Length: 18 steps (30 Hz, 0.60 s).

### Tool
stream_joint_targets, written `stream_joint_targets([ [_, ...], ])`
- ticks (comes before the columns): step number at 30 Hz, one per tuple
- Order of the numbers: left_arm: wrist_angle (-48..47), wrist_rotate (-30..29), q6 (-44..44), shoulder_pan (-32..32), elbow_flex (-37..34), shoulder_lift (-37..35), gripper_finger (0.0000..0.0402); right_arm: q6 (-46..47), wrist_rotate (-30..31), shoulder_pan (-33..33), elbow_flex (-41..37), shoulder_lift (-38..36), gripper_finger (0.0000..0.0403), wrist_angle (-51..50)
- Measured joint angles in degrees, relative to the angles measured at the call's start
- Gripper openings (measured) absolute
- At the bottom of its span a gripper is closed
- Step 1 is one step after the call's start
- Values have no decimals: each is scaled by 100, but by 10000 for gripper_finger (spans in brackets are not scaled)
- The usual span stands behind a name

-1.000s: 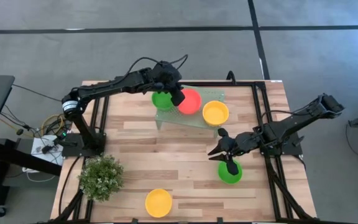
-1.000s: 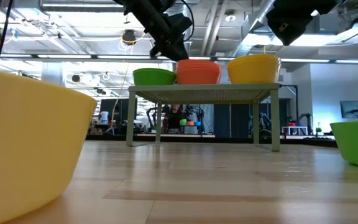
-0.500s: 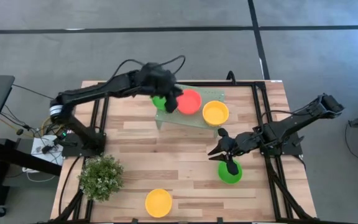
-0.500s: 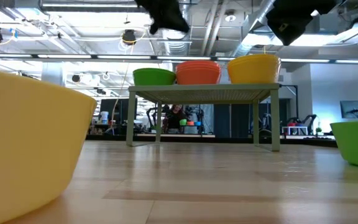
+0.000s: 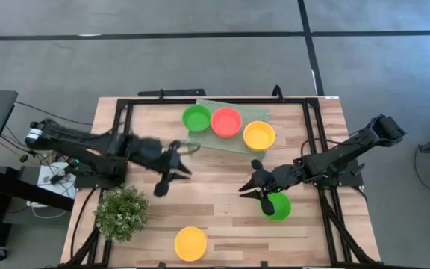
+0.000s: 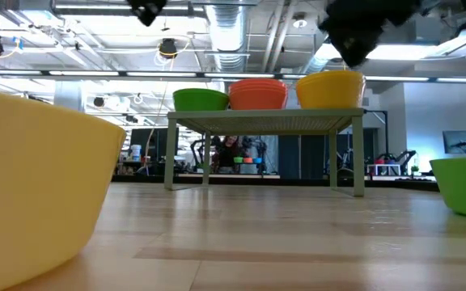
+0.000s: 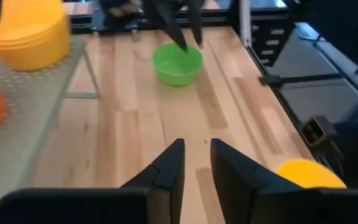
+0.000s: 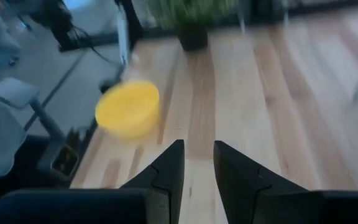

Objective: Pick & Place Mini bowls
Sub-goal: Stack the green bowl on top of the green bowls on the shelf

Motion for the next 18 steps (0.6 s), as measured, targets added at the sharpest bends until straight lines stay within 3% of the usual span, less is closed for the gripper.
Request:
stream_joint_targets([
  [6, 336, -1294, 119, -925, -714, -445, 101, -1587, 2, -181, 6, 99, 82, 1908],
  [11, 451, -1748, 99, -1137, -890, -546, 112, -1986, -34, -338, 35, 90, 82, 2275],
  [14, 509, -1762, 84, -1137, -965, -544, 113, -1569, -28, -302, 307, 72, 82, 1497],
  [18, 527, -1762, -58, -1137, -1063, -544, 112, -1235, 377, 170, 1166, 99, 82, -527],
])
